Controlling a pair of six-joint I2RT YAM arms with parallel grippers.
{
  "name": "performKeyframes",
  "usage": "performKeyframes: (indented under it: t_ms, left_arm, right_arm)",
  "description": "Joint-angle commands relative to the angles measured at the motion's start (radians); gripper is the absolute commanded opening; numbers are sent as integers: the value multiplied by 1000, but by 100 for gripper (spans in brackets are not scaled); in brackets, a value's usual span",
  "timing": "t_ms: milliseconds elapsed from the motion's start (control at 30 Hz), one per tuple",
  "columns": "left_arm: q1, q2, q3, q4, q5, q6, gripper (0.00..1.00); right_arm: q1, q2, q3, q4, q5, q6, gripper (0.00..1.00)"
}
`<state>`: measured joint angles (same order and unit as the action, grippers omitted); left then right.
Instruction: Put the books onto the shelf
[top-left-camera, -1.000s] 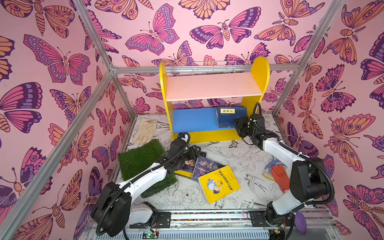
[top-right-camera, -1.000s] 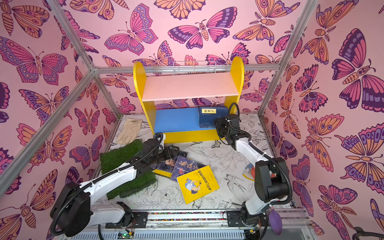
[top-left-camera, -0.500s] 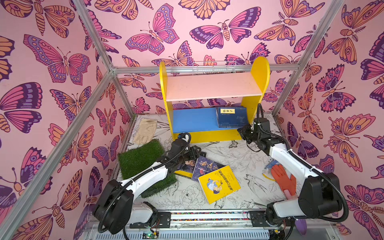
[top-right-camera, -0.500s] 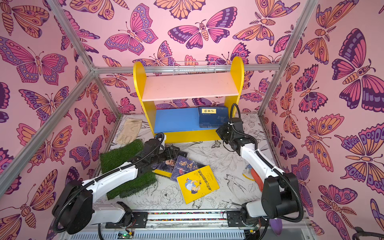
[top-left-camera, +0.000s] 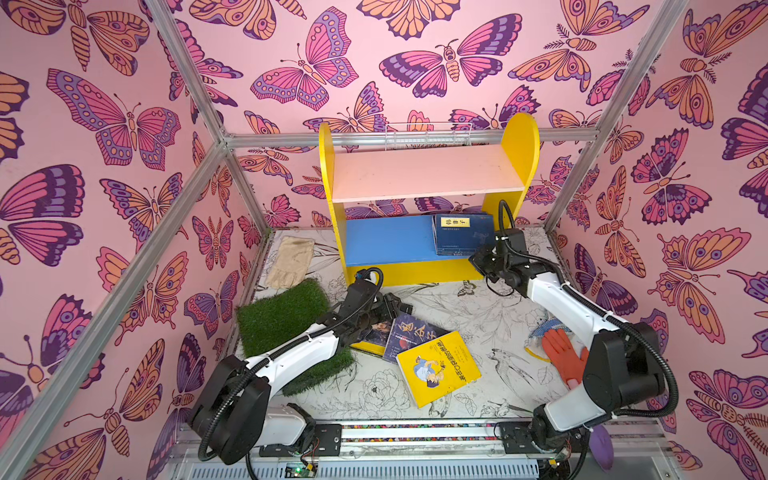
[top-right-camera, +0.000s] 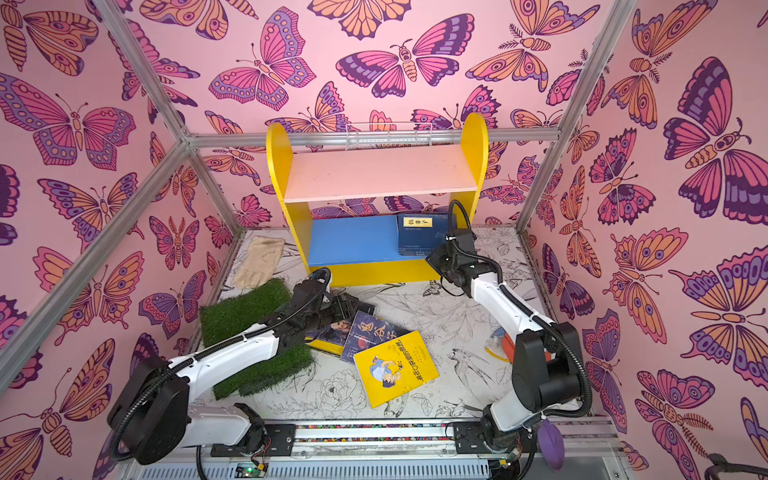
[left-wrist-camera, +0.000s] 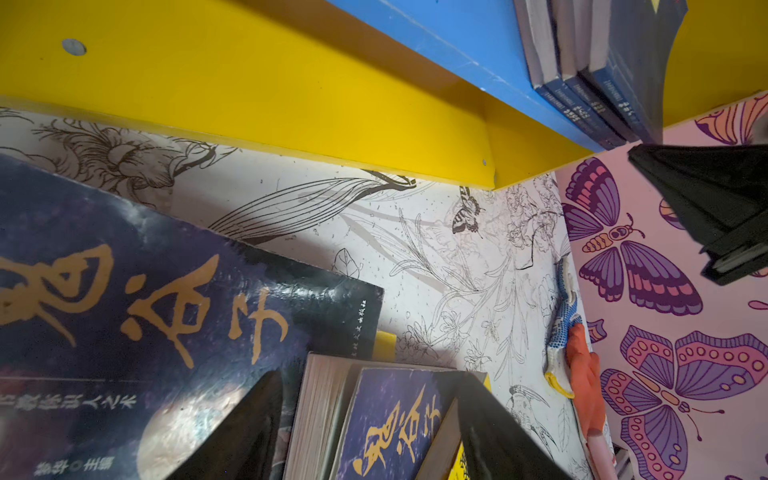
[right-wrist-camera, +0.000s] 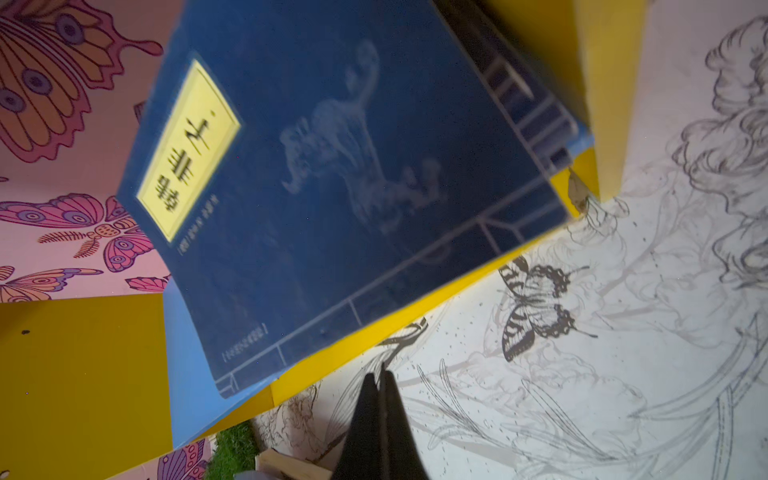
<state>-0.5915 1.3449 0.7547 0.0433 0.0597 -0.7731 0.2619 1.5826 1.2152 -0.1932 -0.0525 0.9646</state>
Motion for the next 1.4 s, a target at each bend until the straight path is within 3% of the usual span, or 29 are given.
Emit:
performKeyframes:
  t_ms: [0, 700, 1133, 1367]
  left_arm:
    - [-4, -4, -4, -34, -30, -8, 69]
    - [-5, 7, -4, -38, -32, 3, 68]
    - [-6, 9, 4, -39, -5, 34, 68]
    - [-9, 19, 17, -51, 23, 91, 68]
  right_arm:
    - [2, 45, 67, -35, 44, -37, 0]
    - [-16, 46, 81, -42, 124, -56, 0]
    - [-27, 17, 10, 112, 177, -51, 0]
    - [-33, -4, 10, 153, 147, -162, 6]
